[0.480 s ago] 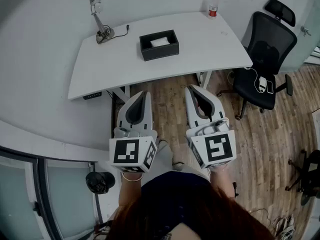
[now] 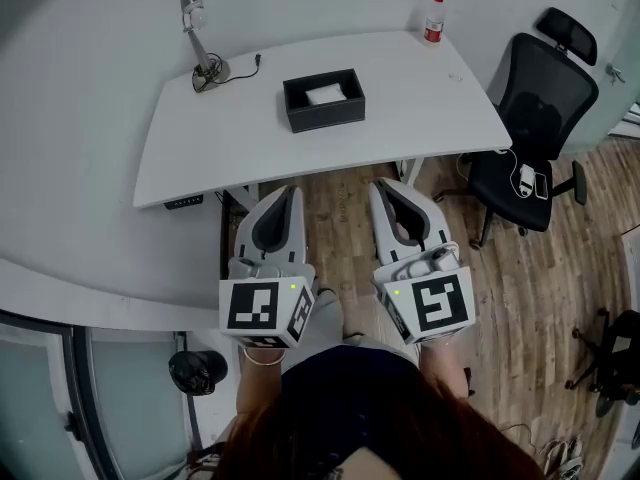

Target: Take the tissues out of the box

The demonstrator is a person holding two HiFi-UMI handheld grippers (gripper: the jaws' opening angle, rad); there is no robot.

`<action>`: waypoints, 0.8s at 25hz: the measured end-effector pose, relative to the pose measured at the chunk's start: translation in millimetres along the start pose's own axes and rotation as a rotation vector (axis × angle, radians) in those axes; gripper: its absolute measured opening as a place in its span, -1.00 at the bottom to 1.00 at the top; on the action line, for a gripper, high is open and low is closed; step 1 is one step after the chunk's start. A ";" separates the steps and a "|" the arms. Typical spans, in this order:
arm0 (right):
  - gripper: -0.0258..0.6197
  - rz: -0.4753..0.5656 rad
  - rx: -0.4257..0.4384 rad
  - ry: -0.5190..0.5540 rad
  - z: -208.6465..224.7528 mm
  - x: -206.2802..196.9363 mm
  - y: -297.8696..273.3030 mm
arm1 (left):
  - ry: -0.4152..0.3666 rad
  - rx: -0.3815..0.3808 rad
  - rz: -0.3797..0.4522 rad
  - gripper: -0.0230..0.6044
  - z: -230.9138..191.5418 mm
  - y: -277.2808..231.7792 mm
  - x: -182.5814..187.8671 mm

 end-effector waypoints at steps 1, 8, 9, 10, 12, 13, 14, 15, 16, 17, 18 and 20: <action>-0.86 -0.003 0.007 0.001 -0.8 -0.8 -5.5 | 0.003 0.000 0.000 -0.86 -4.3 -3.7 0.6; -0.86 0.004 0.051 -0.089 -0.3 -8.8 -42.7 | 0.021 -0.006 -0.001 -0.86 -34.3 -30.0 5.6; -0.86 0.002 0.053 -0.098 0.1 -9.5 -48.4 | 0.023 -0.007 -0.002 -0.86 -39.0 -34.3 6.4; -0.86 -0.007 0.049 -0.099 0.8 -10.4 -54.2 | 0.025 -0.009 -0.003 -0.86 -43.7 -38.6 7.2; -0.86 -0.030 0.041 -0.083 1.7 -13.9 -65.2 | 0.025 -0.017 -0.009 -0.86 -52.8 -46.9 8.6; -0.86 -0.041 0.039 -0.076 1.6 -15.1 -70.6 | 0.025 -0.023 -0.013 -0.86 -57.5 -50.8 9.4; -0.86 -0.055 0.034 -0.071 1.5 -15.2 -76.0 | 0.026 -0.029 -0.015 -0.86 -62.2 -54.4 10.5; -0.86 -0.070 0.028 -0.066 1.4 -14.8 -81.5 | 0.027 -0.034 -0.013 -0.86 -66.8 -57.9 12.2; -0.86 -0.080 0.025 -0.061 0.9 -14.3 -87.1 | 0.029 -0.038 -0.010 -0.86 -71.3 -61.4 14.2; -0.86 -0.080 0.028 -0.057 0.0 -14.2 -92.7 | 0.030 -0.041 -0.008 -0.86 -75.9 -65.1 16.0; -0.86 -0.078 0.033 -0.055 -1.0 -14.6 -98.2 | 0.029 -0.045 -0.010 -0.86 -80.3 -69.0 17.1; -0.86 -0.107 0.029 -0.065 -1.5 -17.3 -107.6 | 0.030 -0.054 -0.015 -0.86 -89.0 -76.5 18.3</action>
Point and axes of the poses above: the fingertips, and each gripper's own axes: y backward along the fingers, z to its right, x out of its top, the point moved 8 cm from there along y, backward along the fingers, and after that the axes turned 14 degrees about y, right-handed, at the moved point
